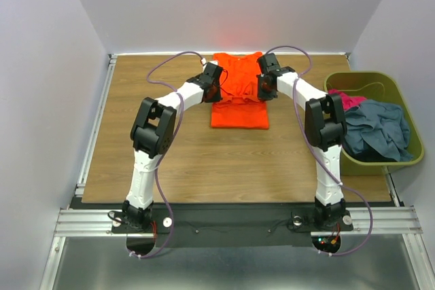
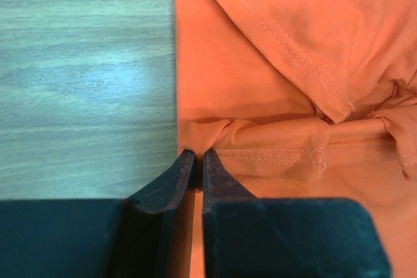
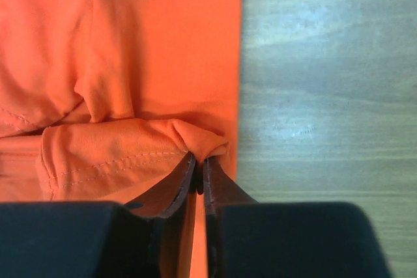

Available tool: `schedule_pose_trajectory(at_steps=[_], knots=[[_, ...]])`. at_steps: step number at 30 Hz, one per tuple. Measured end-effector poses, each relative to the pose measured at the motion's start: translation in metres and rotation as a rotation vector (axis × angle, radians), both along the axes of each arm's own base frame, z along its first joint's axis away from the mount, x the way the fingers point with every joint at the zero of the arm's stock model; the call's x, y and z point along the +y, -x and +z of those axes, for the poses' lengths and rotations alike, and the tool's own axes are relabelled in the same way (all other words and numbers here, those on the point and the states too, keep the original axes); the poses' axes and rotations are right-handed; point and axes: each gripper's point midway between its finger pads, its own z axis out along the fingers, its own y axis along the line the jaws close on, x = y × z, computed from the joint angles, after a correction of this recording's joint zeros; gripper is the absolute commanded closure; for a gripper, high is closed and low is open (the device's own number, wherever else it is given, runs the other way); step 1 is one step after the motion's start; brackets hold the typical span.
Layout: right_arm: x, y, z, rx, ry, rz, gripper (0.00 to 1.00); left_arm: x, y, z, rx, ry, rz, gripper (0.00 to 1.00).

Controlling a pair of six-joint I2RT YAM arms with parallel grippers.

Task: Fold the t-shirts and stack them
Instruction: Fold the tshirt

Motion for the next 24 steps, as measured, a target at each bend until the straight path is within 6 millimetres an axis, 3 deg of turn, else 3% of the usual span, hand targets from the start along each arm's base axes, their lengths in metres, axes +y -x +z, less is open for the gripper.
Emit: schedule_pose_trajectory(at_steps=[5,6,9,11,15,18,21,24], knots=[[-0.002,-0.005,0.002,-0.017,0.014,-0.001,0.56,0.005,-0.005,0.001,-0.013,-0.004,0.013,0.34],[-0.004,-0.006,0.002,-0.018,0.018,0.000,0.52,0.007,-0.005,0.002,-0.014,-0.008,0.014,0.23],[-0.006,-0.006,0.008,-0.025,0.016,0.002,0.47,0.011,-0.003,0.006,-0.017,-0.008,0.018,0.16],[-0.004,-0.005,0.017,-0.039,0.002,0.007,0.47,0.016,0.001,0.014,-0.024,-0.005,0.022,0.16],[0.000,0.002,0.047,-0.087,-0.030,0.019,0.53,0.018,0.008,0.054,-0.078,0.037,0.030,0.20],[0.012,0.011,0.068,-0.127,-0.064,0.036,0.61,0.021,0.024,0.084,-0.122,0.077,0.038,0.31],[0.030,0.021,0.067,-0.130,-0.094,0.065,0.64,0.018,0.042,0.102,-0.151,0.113,0.033,0.48],[0.045,0.029,0.055,-0.101,-0.121,0.085,0.66,0.004,0.057,0.096,-0.148,0.146,0.007,0.56]])
